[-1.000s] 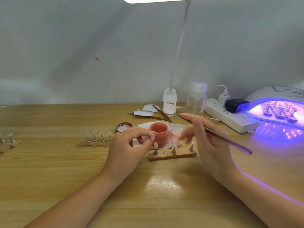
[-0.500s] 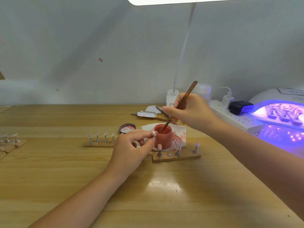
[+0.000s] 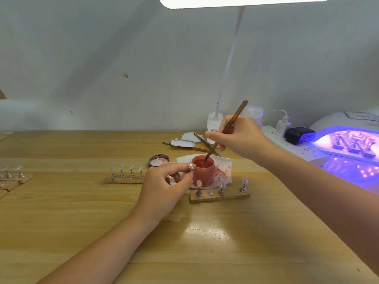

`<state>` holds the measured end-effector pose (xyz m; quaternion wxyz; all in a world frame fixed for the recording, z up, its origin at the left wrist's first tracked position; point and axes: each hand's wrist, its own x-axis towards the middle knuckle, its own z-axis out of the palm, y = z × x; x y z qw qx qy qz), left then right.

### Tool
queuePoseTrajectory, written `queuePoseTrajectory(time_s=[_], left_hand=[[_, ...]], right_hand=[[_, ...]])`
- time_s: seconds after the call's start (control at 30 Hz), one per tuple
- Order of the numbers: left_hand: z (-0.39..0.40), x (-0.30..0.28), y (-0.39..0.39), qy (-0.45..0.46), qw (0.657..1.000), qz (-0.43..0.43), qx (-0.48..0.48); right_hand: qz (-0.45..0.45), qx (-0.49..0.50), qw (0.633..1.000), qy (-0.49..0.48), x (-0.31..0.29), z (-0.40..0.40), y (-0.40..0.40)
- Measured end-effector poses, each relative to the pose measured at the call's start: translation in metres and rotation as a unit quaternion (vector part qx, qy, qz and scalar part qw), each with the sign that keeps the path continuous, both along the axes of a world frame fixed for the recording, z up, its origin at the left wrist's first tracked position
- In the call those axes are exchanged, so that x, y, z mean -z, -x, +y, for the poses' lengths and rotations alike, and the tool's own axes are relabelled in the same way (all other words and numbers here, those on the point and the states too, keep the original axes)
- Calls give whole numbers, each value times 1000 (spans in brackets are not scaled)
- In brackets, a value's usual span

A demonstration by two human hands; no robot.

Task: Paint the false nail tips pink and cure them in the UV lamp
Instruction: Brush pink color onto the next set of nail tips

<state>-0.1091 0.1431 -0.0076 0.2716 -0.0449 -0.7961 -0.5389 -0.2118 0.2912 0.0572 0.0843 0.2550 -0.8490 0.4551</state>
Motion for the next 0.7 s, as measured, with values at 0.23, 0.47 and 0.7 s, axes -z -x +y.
queuePoseTrajectory(time_s=[0.23, 0.47, 0.7], left_hand=[[0, -1, -1, 11, 1000, -6, -3], [-1, 0, 0, 7, 1000, -7, -7], [-1, 0, 0, -10, 1000, -5, -3]], right_hand=[[-107, 44, 989, 90, 5, 16, 5], [-138, 51, 983, 110, 7, 26, 3], [-126, 70, 980, 136, 4, 35, 0]])
